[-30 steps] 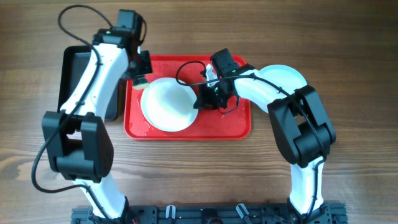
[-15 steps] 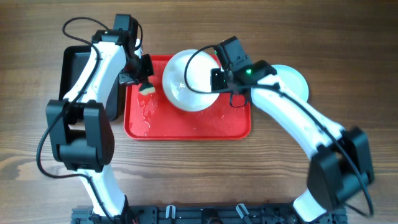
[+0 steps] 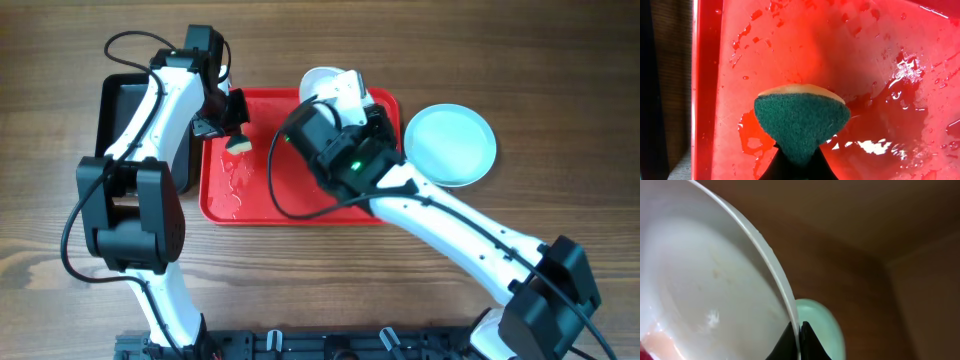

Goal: Clean dirty plates on tray and stack at the side

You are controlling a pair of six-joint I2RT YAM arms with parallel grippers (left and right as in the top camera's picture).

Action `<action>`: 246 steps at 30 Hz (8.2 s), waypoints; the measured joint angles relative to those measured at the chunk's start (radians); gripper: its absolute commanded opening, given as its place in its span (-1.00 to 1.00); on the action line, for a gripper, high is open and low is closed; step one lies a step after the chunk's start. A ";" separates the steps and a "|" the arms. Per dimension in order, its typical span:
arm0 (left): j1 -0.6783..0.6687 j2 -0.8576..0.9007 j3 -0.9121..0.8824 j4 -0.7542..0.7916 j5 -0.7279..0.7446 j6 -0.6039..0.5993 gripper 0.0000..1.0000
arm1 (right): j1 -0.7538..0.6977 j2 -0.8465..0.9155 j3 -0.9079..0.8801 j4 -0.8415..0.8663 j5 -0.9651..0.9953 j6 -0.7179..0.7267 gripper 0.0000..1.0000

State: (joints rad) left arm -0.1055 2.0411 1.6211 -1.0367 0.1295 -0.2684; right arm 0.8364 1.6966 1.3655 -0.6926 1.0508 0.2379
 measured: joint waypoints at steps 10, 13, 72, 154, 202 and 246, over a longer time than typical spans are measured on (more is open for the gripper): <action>0.000 0.000 0.000 0.000 0.000 0.000 -0.92 | 0.106 0.000 0.000 0.074 0.298 -0.156 -0.91; 0.000 0.000 0.000 0.000 0.000 0.000 -0.92 | 0.124 0.000 0.000 0.119 0.348 -0.201 -0.91; 0.000 0.000 0.000 -0.004 0.003 0.000 -0.92 | -1.019 -0.014 -0.133 -0.158 -1.069 0.074 -0.91; 0.294 -0.420 -0.020 0.224 -0.153 0.049 1.00 | -0.631 -0.104 0.138 -0.238 -1.262 -0.035 1.00; 0.290 -0.480 -0.011 0.213 -0.154 0.049 1.00 | -0.828 -1.314 -0.760 0.358 -1.185 -0.169 0.99; 0.290 -0.479 -0.011 0.212 -0.154 0.049 1.00 | -0.851 -1.679 -1.359 0.694 -1.180 -0.137 0.99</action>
State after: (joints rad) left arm 0.1841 1.5623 1.6096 -0.8242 -0.0242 -0.2192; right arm -0.0143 0.0174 0.0063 0.0010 -0.1291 0.1009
